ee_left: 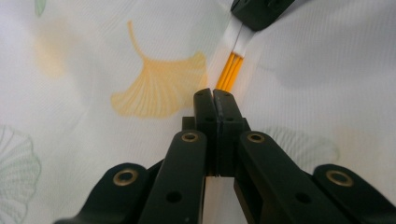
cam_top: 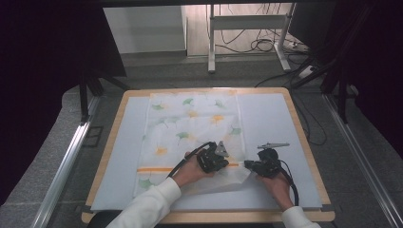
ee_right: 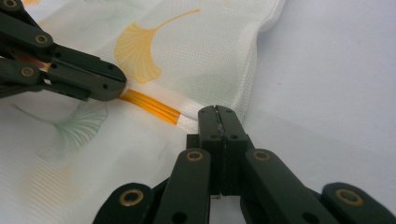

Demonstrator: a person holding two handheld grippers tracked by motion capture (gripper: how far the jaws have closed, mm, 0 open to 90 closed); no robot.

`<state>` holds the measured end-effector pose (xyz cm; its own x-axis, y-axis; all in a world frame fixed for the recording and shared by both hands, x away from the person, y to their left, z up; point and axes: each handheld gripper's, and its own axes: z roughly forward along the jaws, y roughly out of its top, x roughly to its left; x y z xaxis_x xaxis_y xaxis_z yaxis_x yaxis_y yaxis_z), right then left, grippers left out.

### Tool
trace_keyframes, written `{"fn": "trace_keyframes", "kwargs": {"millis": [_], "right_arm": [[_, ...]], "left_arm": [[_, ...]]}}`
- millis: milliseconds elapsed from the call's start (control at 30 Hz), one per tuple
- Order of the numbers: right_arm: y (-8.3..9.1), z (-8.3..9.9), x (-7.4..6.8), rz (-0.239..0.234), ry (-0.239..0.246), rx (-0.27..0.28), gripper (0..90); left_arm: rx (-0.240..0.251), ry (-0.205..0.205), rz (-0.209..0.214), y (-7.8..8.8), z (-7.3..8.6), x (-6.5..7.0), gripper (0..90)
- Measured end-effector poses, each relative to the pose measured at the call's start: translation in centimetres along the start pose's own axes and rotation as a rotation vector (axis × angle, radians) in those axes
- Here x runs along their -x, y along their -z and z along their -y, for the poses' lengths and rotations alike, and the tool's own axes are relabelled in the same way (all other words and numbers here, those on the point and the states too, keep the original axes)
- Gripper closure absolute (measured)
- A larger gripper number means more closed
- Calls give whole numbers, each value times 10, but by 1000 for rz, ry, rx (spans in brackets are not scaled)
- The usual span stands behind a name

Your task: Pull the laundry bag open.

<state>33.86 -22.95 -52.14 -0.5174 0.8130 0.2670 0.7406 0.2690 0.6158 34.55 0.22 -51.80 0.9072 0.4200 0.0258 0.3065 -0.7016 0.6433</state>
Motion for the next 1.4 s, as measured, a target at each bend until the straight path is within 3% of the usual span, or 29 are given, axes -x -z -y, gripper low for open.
{"fn": "trace_keyframes", "kwargs": {"millis": [600,1400], "right_arm": [[0,0,1,-5,1,0,900],[0,0,2,-18,3,-2,900]], "left_arm": [[2,62,-18,23,31,-11,900],[3,119,-24,37,49,-15,900]]}}
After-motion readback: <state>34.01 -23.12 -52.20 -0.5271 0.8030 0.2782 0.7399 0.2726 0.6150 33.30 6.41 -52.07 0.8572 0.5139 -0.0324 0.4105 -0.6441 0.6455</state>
